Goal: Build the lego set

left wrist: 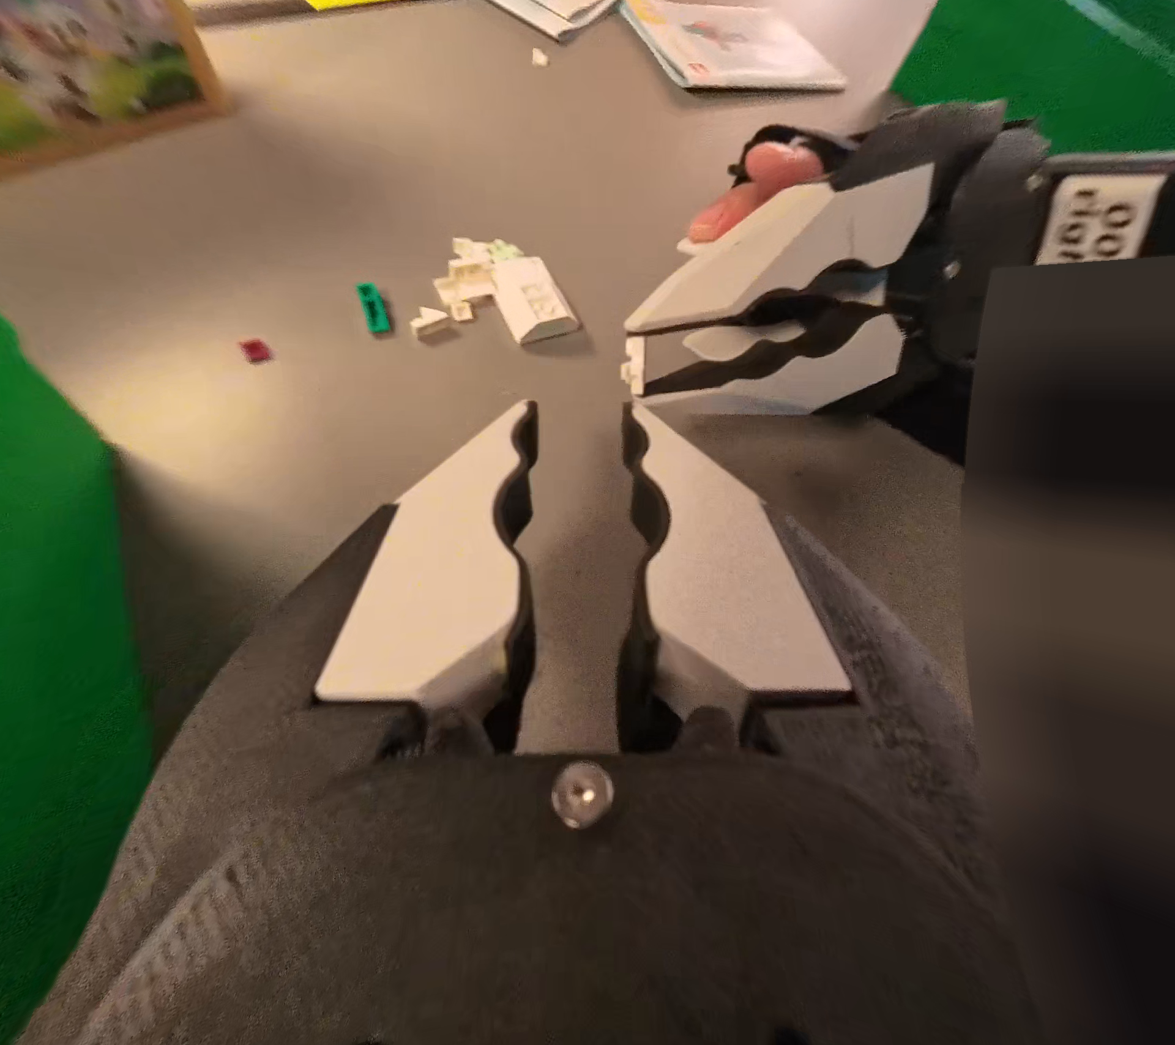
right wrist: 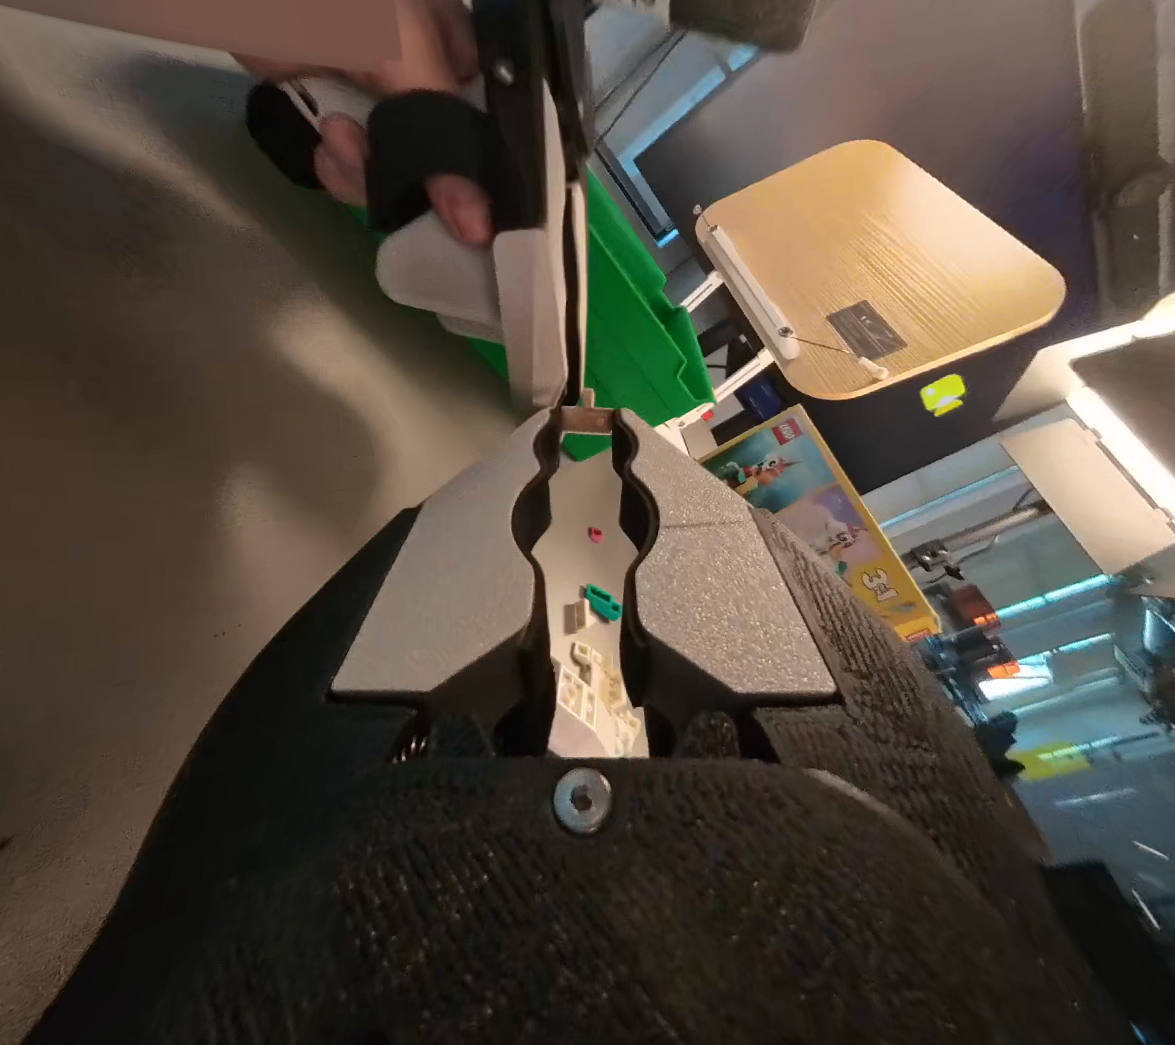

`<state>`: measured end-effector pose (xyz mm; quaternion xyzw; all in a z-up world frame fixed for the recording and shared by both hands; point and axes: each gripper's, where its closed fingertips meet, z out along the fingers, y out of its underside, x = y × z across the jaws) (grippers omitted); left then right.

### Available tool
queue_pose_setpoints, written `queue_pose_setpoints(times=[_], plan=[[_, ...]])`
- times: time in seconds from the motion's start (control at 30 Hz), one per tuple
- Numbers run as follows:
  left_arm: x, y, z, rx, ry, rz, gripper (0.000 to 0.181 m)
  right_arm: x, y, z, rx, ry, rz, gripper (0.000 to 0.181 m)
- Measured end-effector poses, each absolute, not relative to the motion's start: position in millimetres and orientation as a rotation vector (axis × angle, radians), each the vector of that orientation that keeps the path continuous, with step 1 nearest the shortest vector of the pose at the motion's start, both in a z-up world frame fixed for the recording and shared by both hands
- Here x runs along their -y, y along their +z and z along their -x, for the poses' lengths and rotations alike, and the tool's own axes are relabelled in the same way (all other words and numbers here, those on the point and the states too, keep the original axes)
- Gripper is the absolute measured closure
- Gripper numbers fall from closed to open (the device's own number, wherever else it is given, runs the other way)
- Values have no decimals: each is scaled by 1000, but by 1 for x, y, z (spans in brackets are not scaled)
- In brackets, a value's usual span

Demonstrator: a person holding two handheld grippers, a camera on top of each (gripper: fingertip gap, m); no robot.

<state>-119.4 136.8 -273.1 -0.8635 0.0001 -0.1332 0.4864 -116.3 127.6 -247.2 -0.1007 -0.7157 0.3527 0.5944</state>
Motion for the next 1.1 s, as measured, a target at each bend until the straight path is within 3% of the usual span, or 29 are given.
queue_pose_setpoints(times=[0.03,0.37,0.4,0.43,0.6,0.8,0.93,1.1], plan=[[-138,-276,116,16,-417,2092,162,-127,-249,116,1668,822,227,167],[-138,-260,113,93,-684,1943,156,-128,-254,116,1689,793,202,167],[-139,-264,110,75,-689,1960,159,-125,-256,116,1698,788,194,167],[-139,-266,103,45,-709,1961,174,-124,-258,117,1711,774,191,167],[-129,-239,101,-30,-543,1899,177,-139,-263,117,1761,853,345,152],[-65,-172,175,55,152,1839,177,-243,-290,134,1735,733,924,168],[-5,-203,263,370,503,2079,176,-266,-308,141,1758,652,1146,172],[32,-277,296,622,401,2371,176,-258,-327,140,1896,631,1192,169]])
